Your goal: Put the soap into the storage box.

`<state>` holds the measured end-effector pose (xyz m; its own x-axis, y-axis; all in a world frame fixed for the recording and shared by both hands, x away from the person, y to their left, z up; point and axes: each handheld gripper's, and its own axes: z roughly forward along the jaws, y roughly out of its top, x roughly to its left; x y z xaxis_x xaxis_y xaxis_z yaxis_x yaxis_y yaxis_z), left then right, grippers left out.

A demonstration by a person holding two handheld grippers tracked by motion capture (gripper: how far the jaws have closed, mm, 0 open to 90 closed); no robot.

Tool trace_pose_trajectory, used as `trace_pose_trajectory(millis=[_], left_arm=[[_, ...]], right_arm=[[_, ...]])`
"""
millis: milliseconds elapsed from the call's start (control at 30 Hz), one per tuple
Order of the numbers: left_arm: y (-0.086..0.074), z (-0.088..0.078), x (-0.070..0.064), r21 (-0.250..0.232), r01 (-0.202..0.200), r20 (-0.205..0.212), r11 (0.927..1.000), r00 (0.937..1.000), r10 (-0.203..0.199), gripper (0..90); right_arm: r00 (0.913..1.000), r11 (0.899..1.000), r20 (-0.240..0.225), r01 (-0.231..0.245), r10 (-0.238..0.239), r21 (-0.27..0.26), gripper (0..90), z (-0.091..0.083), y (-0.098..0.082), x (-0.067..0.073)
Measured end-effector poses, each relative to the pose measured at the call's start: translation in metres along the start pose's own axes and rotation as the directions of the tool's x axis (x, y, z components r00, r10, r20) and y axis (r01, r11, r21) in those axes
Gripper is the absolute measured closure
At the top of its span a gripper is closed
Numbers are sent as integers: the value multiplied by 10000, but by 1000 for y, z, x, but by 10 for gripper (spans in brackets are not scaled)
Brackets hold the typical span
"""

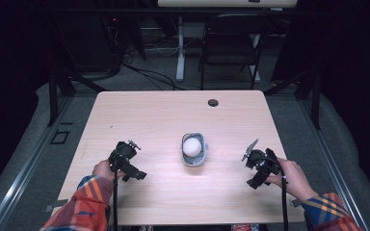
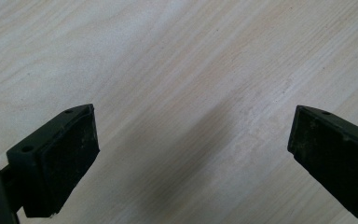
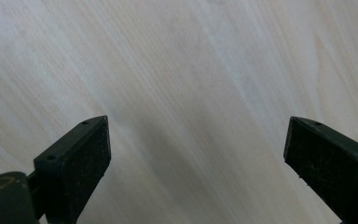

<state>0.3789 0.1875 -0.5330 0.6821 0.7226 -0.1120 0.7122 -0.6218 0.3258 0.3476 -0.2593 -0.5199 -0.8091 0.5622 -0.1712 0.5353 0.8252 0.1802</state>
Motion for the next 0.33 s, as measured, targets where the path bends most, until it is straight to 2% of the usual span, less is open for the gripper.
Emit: trace_pose_trajectory(millis=[33,133,267,333], left_arm=[[0,0,0,1,-30,20,10000,10000,30,17],[1,0,-1,-26,-49,37,10000,10000,49,18],[1,0,-1,-23,-104,42,9999,9999,105,18],[2,0,-1,13,-118,47,9999,9999,118,17]], right_arm=[[9999,9999,-133,-108,107,-67,66,2,-3,2],[9992,9996,-319,-218,224,194,58,4,-8,4],[9998,9989,-175,-100,109,466,53,5,-11,7],[9991,9989,-347,-241,255,402,53,8,-11,6]])
